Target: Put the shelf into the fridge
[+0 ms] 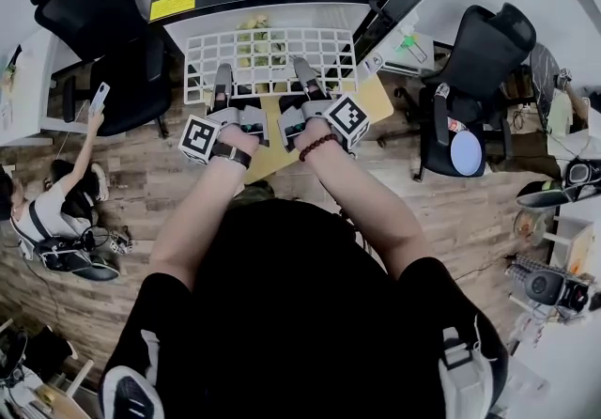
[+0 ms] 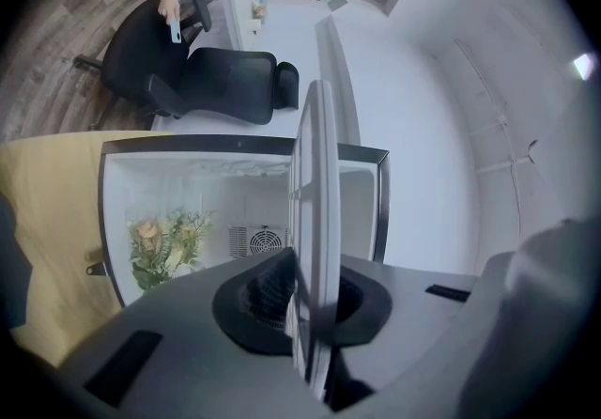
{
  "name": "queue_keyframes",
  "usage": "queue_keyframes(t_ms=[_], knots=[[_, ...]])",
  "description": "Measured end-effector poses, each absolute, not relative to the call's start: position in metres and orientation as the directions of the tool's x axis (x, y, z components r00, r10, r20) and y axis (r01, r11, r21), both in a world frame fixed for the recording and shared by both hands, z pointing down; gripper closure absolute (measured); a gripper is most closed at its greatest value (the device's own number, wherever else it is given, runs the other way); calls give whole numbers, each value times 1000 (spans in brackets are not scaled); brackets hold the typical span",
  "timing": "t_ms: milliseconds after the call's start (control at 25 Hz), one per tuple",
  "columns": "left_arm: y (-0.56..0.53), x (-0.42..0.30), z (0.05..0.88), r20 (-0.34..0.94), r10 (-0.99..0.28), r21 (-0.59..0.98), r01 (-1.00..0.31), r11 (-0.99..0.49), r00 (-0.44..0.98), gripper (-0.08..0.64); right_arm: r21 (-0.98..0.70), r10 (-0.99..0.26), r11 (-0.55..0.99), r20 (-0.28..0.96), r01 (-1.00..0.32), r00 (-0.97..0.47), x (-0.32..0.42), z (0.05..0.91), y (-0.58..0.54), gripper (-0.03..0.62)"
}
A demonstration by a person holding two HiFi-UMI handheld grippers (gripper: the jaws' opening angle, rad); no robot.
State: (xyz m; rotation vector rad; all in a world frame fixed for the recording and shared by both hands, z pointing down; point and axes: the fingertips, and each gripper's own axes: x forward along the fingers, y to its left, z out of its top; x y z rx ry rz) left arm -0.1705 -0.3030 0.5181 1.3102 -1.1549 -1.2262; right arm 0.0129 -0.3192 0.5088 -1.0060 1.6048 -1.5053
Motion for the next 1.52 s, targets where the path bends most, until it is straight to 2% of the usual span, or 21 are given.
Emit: queue_keyframes(t_ms=[120, 1520], knots=[[-304, -165, 508, -92, -995, 996, 24, -91, 37, 525, -997, -895, 19, 16, -74, -446, 13, 510, -321, 549], [-324, -165, 522, -75, -996, 997, 21, -74, 57, 525, -998, -890, -34, 56, -56, -452, 14, 523, -348, 554]])
